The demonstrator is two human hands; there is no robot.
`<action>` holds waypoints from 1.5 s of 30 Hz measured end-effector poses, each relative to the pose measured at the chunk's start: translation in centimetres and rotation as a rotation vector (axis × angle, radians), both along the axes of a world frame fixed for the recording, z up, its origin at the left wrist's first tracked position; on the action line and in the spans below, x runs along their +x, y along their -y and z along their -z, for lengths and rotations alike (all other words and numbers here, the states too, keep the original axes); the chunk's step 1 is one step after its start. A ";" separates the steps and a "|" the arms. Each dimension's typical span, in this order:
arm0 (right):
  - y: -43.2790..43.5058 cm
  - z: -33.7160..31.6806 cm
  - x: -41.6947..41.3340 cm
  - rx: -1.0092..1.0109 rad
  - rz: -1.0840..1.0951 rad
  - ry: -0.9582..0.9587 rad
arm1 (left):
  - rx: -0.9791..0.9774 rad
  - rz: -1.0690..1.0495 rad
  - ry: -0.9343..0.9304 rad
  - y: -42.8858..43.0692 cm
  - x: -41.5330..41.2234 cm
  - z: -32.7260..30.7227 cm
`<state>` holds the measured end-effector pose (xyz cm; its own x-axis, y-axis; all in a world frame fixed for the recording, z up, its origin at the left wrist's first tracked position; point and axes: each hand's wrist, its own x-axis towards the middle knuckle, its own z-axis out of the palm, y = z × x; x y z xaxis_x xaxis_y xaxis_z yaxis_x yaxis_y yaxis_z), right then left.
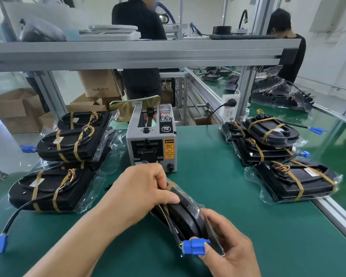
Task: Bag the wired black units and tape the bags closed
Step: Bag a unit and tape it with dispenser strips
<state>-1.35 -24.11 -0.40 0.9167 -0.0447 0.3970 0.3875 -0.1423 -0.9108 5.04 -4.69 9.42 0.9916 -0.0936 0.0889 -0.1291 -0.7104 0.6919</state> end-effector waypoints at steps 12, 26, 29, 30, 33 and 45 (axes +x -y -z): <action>4.7 -5.7 1.6 -0.084 -0.255 -0.330 | -0.046 0.005 0.027 0.7 -1.6 0.6; -4.8 -10.7 8.9 -0.845 -0.159 -0.336 | -0.420 -0.169 0.032 -1.5 -2.2 3.4; -4.6 -10.5 8.9 -0.840 -0.151 -0.322 | -0.501 -0.364 0.170 -3.3 0.2 3.4; -4.7 -10.5 8.8 -0.825 -0.158 -0.315 | -0.479 -0.359 0.169 -3.7 1.0 3.4; -4.7 -10.5 8.4 -0.849 -0.213 -0.286 | -0.438 -0.257 0.130 -4.0 3.0 3.3; -3.0 -10.3 7.9 -0.869 -0.232 -0.277 | -1.118 -0.575 -0.323 -2.2 8.9 3.9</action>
<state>6.55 -21.11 9.88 0.9324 0.3603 -0.0276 0.2770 -0.7618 -0.5856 13.98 -2.53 5.52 0.8557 0.3191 -0.4073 0.2826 0.3710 0.8846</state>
